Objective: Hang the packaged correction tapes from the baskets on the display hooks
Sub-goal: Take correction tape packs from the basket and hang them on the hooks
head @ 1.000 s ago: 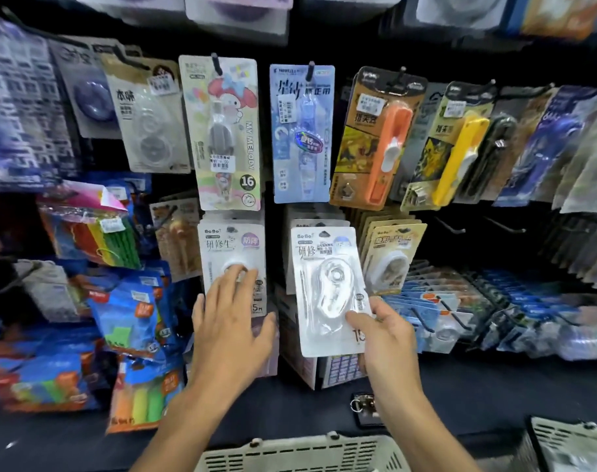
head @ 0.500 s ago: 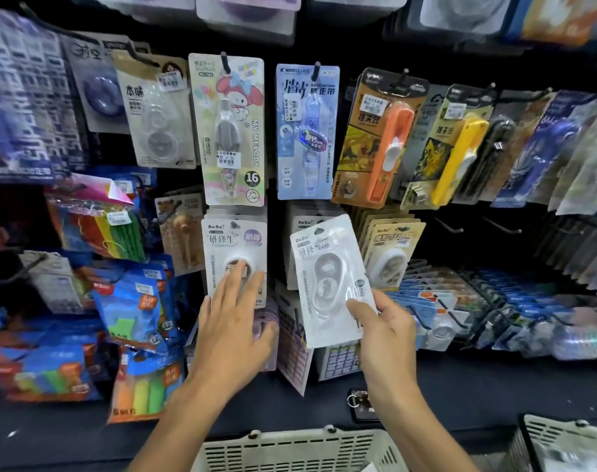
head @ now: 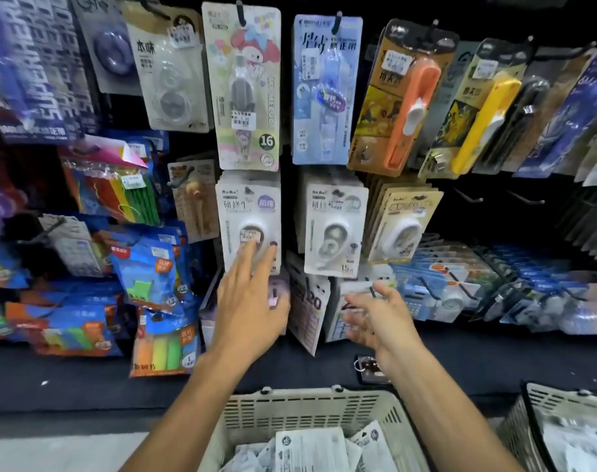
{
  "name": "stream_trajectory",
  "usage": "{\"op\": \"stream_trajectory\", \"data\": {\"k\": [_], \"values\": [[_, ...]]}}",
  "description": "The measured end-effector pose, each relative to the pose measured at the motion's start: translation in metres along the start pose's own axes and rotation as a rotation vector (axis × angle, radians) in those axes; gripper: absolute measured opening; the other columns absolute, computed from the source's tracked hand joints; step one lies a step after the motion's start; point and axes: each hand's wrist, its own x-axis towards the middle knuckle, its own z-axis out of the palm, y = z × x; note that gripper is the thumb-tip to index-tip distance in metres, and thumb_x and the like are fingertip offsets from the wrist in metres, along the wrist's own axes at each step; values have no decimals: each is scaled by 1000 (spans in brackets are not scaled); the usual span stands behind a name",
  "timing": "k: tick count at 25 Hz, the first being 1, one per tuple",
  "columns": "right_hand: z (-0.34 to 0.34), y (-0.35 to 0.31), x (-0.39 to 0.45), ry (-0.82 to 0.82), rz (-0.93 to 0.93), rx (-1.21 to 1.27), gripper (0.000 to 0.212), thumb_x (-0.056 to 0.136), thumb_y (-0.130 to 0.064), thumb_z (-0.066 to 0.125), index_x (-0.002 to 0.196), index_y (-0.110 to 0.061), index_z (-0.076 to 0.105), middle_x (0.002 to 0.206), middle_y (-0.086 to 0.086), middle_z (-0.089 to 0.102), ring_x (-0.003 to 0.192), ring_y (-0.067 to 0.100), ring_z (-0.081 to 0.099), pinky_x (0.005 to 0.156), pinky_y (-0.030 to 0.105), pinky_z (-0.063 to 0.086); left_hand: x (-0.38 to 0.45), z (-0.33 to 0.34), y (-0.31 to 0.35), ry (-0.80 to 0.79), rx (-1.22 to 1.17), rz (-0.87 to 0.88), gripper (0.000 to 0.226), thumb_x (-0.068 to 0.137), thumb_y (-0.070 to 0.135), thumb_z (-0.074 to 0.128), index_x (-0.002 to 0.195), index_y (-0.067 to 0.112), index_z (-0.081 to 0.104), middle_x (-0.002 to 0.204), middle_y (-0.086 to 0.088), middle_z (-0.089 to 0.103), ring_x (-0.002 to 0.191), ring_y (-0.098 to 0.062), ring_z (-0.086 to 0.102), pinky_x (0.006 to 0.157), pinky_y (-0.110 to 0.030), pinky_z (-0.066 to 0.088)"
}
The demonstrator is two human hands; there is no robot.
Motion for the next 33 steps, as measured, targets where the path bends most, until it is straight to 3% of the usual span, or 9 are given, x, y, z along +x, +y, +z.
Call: {"op": "stream_trajectory", "data": {"k": [3, 6, 9, 13, 18, 21, 25, 30, 33], "values": [[-29, 76, 0, 12, 128, -114, 34, 93, -7, 66, 123, -18, 56, 111, 8, 68, 74, 22, 67, 49, 31, 55, -29, 34, -15, -88, -46, -148, 49, 91, 25, 66, 138, 20, 55, 138, -7, 56, 127, -32, 51, 104, -46, 45], [-76, 192, -17, -39, 387, -368, 24, 92, -7, 65, 115, -13, 61, 102, 9, 69, 70, 23, 64, 57, 31, 51, -84, 89, -45, -644, -98, -315, 30, 90, 26, 69, 119, 21, 67, 107, -3, 71, 106, -29, 67, 95, -40, 53], [-123, 281, -29, -149, 447, -935, 35, 92, -8, 63, 127, -8, 59, 116, 12, 67, 93, 27, 65, 74, 29, 48, -153, 138, -85, -1038, 17, -411, 34, 93, 28, 68, 126, 21, 65, 129, -8, 67, 113, -26, 65, 100, -35, 51], [-151, 320, -11, -34, 229, -1205, 47, 85, -6, 65, 130, -11, 54, 122, 12, 63, 92, 28, 66, 71, 30, 53, -213, 177, -132, -1178, 149, -512, 40, 93, 29, 66, 132, 21, 60, 138, -7, 62, 121, -25, 60, 92, -30, 46], [-127, 331, 9, 209, 507, -571, 67, 80, 3, 75, 137, -6, 41, 132, 14, 56, 116, 33, 59, 95, 40, 55, -220, 212, -124, -1156, -36, -603, 46, 89, 31, 73, 133, 24, 59, 125, -4, 66, 106, -20, 64, 91, -32, 52], [-114, 328, 1, 195, 631, -512, 27, 83, 0, 74, 107, -2, 61, 87, 10, 67, 68, 24, 62, 48, 22, 49, -225, 226, -108, -1251, -273, -617, 80, 81, 39, 83, 150, 30, 43, 147, -2, 52, 120, -17, 56, 100, -31, 47], [-95, 312, -3, 23, 558, -429, 7, 83, -5, 71, 77, -5, 69, 58, 7, 63, 54, 19, 56, 52, 26, 46, -233, 226, -95, -1288, -463, -623, 119, 67, 35, 93, 160, 36, 18, 152, 11, 43, 130, -11, 49, 90, -14, 45], [-72, 291, -3, -384, 472, -143, 9, 89, -1, 68, 91, -10, 70, 76, 4, 71, 74, 19, 67, 68, 21, 54, -225, 222, -92, -756, -706, -733, 33, 83, -5, 77, 100, 21, 70, 93, 1, 77, 100, -23, 72, 87, -39, 61], [-108, 300, -2, -56, 386, -1017, 21, 92, -17, 64, 111, -10, 59, 100, 3, 64, 90, 25, 64, 66, 22, 47, -223, 213, -100, -745, -692, -877, 24, 89, 15, 79, 98, 35, 68, 88, 15, 77, 89, -8, 71, 67, -21, 53]]}}
